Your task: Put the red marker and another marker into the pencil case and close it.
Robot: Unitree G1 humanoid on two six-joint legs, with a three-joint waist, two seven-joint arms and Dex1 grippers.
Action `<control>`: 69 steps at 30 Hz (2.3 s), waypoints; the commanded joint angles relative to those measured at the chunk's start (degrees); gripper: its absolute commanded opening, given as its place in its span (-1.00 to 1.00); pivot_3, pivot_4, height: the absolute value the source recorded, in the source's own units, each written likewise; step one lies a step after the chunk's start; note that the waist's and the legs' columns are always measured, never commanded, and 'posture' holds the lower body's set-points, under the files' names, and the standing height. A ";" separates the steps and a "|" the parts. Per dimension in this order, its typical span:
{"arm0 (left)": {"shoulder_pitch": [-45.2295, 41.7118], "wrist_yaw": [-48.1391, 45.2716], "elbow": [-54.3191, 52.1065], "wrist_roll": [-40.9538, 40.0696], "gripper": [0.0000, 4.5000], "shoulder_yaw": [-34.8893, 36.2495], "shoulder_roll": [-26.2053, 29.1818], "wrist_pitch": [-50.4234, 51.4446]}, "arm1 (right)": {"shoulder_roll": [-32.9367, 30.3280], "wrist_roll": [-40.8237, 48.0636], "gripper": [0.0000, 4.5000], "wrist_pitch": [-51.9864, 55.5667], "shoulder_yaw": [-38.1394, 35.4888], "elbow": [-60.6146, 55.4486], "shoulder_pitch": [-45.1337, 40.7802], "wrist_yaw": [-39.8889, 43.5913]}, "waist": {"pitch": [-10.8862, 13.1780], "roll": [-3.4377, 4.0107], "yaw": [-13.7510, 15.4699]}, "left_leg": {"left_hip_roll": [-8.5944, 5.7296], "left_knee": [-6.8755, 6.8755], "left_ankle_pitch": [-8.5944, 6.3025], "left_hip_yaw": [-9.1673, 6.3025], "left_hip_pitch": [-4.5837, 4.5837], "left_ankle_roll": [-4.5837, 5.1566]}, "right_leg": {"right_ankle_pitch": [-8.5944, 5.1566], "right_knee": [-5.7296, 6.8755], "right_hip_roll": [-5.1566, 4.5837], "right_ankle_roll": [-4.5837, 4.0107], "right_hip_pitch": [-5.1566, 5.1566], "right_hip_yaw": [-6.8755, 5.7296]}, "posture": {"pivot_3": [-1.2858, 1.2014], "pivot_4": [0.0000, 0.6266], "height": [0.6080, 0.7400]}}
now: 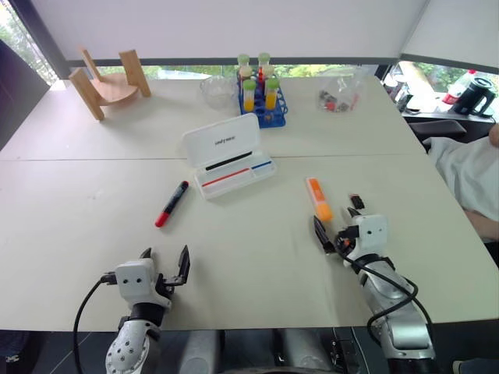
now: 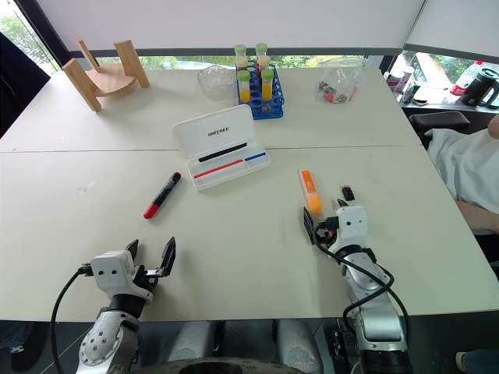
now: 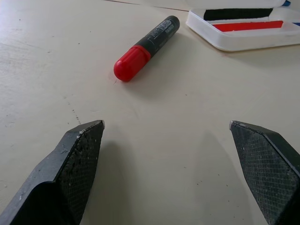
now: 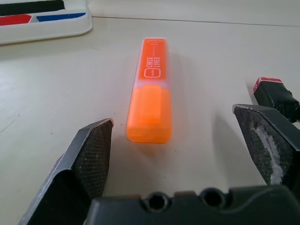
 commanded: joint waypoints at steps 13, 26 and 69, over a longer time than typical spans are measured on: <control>-28.01 -25.17 -3.59 -22.11 0.96 7.00 27.89 19.65 | -24.45 21.53 1.00 17.90 -2.54 -10.43 -13.76 32.08 | 0.57 0.57 -0.06 | 0.01 0.21 0.06 -0.13 0.01 -0.02 | 0.24 0.06 0.06 -0.07 0.11 -0.17 | 0.03 -0.52 1.00; -63.75 -52.60 43.00 -9.20 0.96 -8.14 30.29 9.55 | -36.03 28.02 1.00 26.58 -1.80 -9.42 -28.50 42.94 | 0.69 0.56 -0.24 | -0.02 0.02 -0.10 -0.10 -0.28 0.26 | 0.31 -0.11 0.07 0.34 -0.19 -0.19 | 0.03 -0.52 1.00; -63.47 -73.64 48.83 2.76 -0.95 -14.21 31.05 -1.48 | -34.42 29.75 1.00 27.83 -0.79 -9.36 -34.33 39.45 | 0.70 0.57 -0.13 | -0.03 0.20 -0.09 -0.13 -0.29 0.25 | 0.34 0.09 0.05 0.39 -0.18 -0.19 | 0.03 -0.52 1.00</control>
